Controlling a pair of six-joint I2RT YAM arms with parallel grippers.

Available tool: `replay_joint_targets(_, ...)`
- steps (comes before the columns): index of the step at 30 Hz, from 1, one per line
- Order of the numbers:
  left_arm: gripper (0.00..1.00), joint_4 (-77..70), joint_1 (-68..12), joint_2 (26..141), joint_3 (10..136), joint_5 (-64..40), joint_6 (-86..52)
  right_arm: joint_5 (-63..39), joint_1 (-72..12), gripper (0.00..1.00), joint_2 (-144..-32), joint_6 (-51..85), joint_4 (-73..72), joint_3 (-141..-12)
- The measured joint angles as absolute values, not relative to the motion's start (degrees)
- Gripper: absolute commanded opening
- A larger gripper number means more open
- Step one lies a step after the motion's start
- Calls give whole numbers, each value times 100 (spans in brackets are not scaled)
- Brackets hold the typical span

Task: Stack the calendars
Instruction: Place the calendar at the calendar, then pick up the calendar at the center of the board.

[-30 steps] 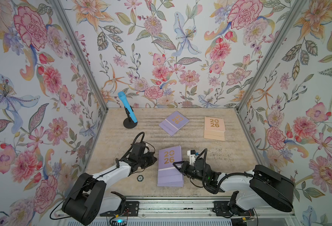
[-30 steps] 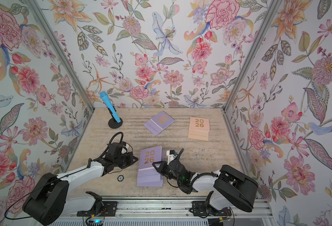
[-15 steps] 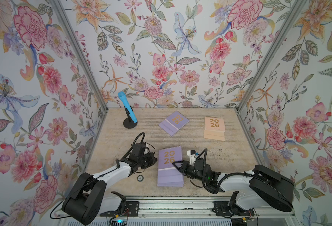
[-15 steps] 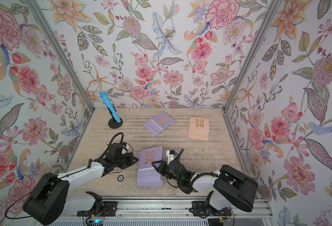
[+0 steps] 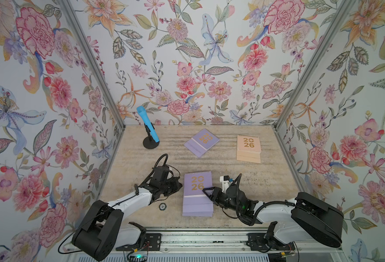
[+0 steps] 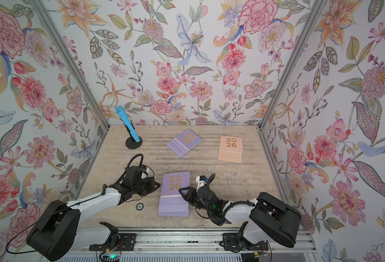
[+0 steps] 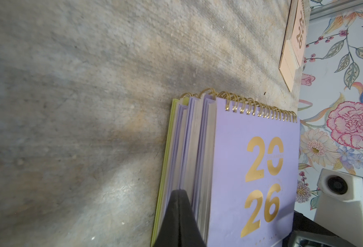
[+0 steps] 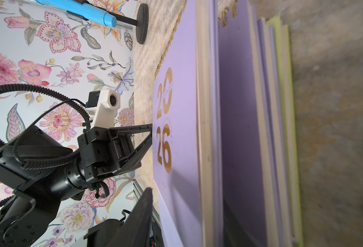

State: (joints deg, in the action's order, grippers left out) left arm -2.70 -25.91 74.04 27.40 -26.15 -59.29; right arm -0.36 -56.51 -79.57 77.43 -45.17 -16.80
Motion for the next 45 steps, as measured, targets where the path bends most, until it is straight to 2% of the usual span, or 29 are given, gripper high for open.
replay_joint_targets(17, 0, -270, -2591, 7413, 2740, -2508, -5942, 93, -5459, 59, -7406, 7741, -3970, -1400)
replay_joint_targets(26, 0, -193, -2596, 7662, 2884, -2453, -5920, 84, -5002, 64, -6578, 7719, -3310, -1212)
replay_joint_targets(32, 0, 187, -2587, 8049, 3656, -2204, -5651, -82, -4176, 66, -5666, 7566, -2425, -1208)
replay_joint_targets(37, 0, 635, -2508, 8562, 4617, -1984, -5280, -587, -2978, 68, -5419, 7262, -1551, -1347)
replay_joint_targets(41, 0, 864, -2394, 9174, 5433, -1870, -5004, -1179, -2014, 69, -5828, 6836, -1107, -1870)
replay_joint_targets(45, 0, 1083, -2272, 9815, 6136, -1787, -4836, -1765, -1332, 70, -6925, 6289, -803, -2895)
